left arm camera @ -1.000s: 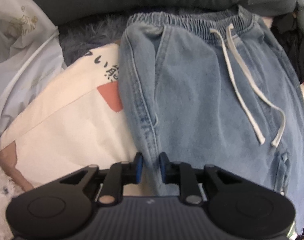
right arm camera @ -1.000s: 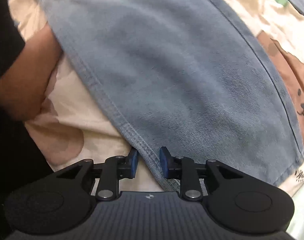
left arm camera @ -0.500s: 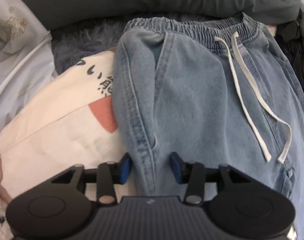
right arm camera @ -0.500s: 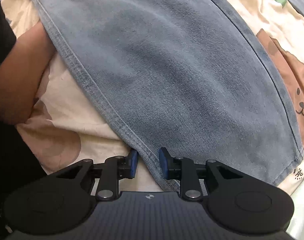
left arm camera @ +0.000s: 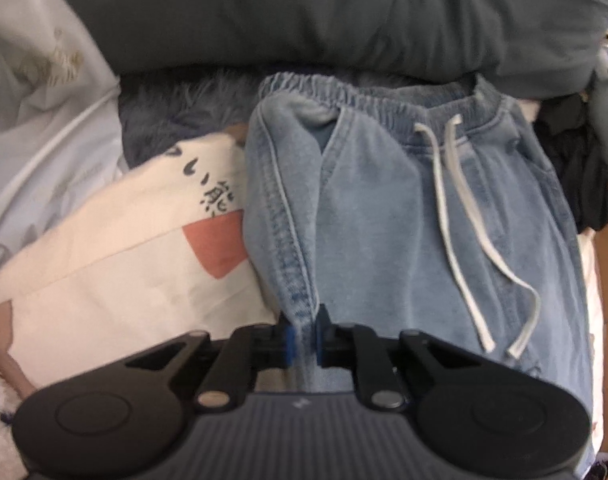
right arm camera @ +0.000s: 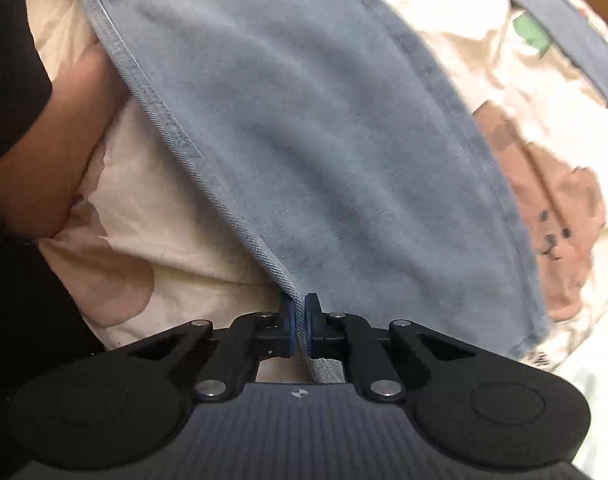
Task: Fold clothes
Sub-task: 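Grasp the jeans edge with the right gripper while the left gripper lifts the leg, then lift the jeans with both grippers and carry them toward the cardboard box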
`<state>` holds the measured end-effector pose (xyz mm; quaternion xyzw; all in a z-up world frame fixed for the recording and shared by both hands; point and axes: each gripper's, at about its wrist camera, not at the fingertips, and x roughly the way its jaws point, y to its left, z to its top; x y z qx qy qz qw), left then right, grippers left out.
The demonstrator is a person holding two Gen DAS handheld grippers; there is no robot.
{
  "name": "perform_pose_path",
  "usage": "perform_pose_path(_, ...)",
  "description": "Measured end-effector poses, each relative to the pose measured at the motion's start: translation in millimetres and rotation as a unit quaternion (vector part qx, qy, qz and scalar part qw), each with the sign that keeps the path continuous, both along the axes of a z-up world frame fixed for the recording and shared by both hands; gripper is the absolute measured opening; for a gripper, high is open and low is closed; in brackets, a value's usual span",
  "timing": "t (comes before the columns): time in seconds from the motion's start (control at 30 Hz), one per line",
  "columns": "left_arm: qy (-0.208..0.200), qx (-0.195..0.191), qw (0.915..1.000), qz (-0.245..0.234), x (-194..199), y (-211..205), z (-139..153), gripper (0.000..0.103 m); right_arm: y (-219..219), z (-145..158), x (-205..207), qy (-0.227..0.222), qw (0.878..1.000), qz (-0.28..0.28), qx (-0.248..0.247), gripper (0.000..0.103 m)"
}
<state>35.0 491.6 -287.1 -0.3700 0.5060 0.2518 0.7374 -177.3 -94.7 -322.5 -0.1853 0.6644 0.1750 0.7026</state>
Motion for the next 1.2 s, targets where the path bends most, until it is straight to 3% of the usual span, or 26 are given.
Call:
perform_pose_path(0.1,-0.01,0.001,0.9999,-0.002,10.7,-3.4,10.6,0.01,-6.0,18.3,5.5,-0.022,1.0,-0.022,-0.003,0.002)
perform_pose_path(0.17,-0.022,0.0,0.9997,-0.007,17.6,-7.9,20.8,0.01,-39.8,34.8,13.5,-0.032,0.999,-0.033,-0.003,0.002)
perform_pose_path(0.2,-0.027,0.0,0.9996,-0.011,22.1,-10.5,24.7,0.01,-45.7,26.1,13.1,-0.039,0.999,-0.035,-0.005,0.002)
perform_pose_path(0.3,-0.044,-0.008,0.9989,-0.013,37.4,-14.6,36.3,0.01,-24.7,54.8,46.9,-0.058,0.998,-0.038,-0.013,0.002)
perform_pose_path(0.57,-0.084,-0.027,0.996,-0.012,62.1,-28.1,63.0,0.009,-31.8,96.2,83.4,-0.098,0.99,-0.098,-0.016,0.001)
perform_pose_path(0.87,-0.101,-0.048,0.9937,-0.004,82.0,-27.1,73.2,0.008,-32.7,145.1,123.3,-0.134,0.988,-0.061,-0.055,0.001)
perform_pose_path(1.2,-0.118,-0.063,0.9911,0.0,101.9,-27.4,91.5,0.008,-48.6,177.5,161.8,-0.145,0.986,-0.028,-0.078,0.001)
